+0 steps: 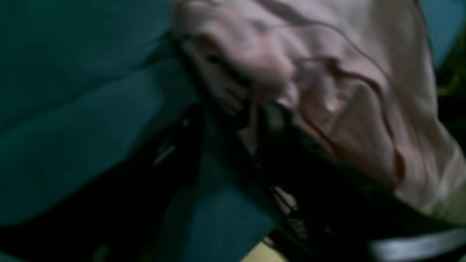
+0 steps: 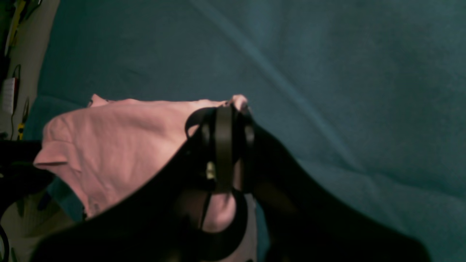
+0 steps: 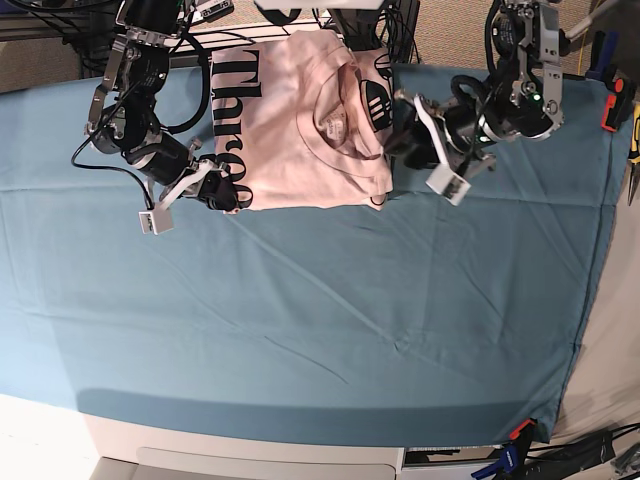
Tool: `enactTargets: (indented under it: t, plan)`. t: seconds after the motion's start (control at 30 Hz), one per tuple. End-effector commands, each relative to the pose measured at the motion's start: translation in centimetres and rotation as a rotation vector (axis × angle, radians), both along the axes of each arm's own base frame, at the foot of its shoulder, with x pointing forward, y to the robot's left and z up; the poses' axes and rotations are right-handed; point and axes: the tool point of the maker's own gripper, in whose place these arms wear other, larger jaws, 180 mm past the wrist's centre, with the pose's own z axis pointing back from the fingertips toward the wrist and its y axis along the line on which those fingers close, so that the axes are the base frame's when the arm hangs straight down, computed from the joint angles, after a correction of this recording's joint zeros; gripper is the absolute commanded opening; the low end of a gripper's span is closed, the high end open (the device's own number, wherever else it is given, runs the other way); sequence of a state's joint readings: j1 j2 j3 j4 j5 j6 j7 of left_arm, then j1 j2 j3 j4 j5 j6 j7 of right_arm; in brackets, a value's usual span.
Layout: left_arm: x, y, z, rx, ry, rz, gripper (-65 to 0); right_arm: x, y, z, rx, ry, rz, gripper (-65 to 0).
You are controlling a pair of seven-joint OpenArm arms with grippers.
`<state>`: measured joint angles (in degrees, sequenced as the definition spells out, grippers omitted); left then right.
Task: Fold the T-shirt properly
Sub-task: 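Grasp the lettered edge of the bundle with the right gripper, then lift the left gripper and regrasp the bundle's collar edge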
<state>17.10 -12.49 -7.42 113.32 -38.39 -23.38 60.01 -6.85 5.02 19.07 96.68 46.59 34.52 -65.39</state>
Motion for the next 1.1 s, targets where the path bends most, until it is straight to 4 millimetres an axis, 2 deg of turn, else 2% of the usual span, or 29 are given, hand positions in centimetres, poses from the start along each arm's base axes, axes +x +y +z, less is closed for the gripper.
enactTargets:
  t: [0.0,0.2,0.33,0.43,0.57,0.83,0.93,1.07]
  plan:
    - [0.0,0.5,0.6,-0.014,-0.011,0.010,-35.4,0.8,0.0,1.3,0.015,-0.053,0.000,-63.6]
    - [-3.1,3.7,-0.1,-0.050,0.100,0.049,-35.4,0.8,0.0,1.4,0.015,-0.054,0.000,-63.6]
    - [-6.1,4.0,-0.4,-0.112,0.180,0.038,-35.4,0.8,0.0,1.4,0.015,-0.054,0.000,-63.6]
    - [-7.7,3.1,-0.5,-0.154,0.214,0.013,-35.1,0.8,0.0,1.4,0.015,-0.054,0.000,-63.6]
    - [-8.8,1.4,-0.6,-0.181,0.238,-0.038,-30.8,0.8,0.0,1.3,0.015,-0.053,0.000,-63.6]
    - [-11.9,-5.1,-0.6,-0.260,0.286,-0.207,-30.8,0.8,0.0,1.3,0.015,-0.053,0.000,-63.6]
    - [-12.0,-6.4,-0.5,-0.257,0.271,-0.249,-30.8,0.8,0.0,1.3,0.015,-0.053,0.001,-63.6]
    - [-11.0,-6.6,-0.2,-0.251,0.237,-0.258,-30.8,0.8,0.0,1.3,0.014,-0.051,0.002,-63.6]
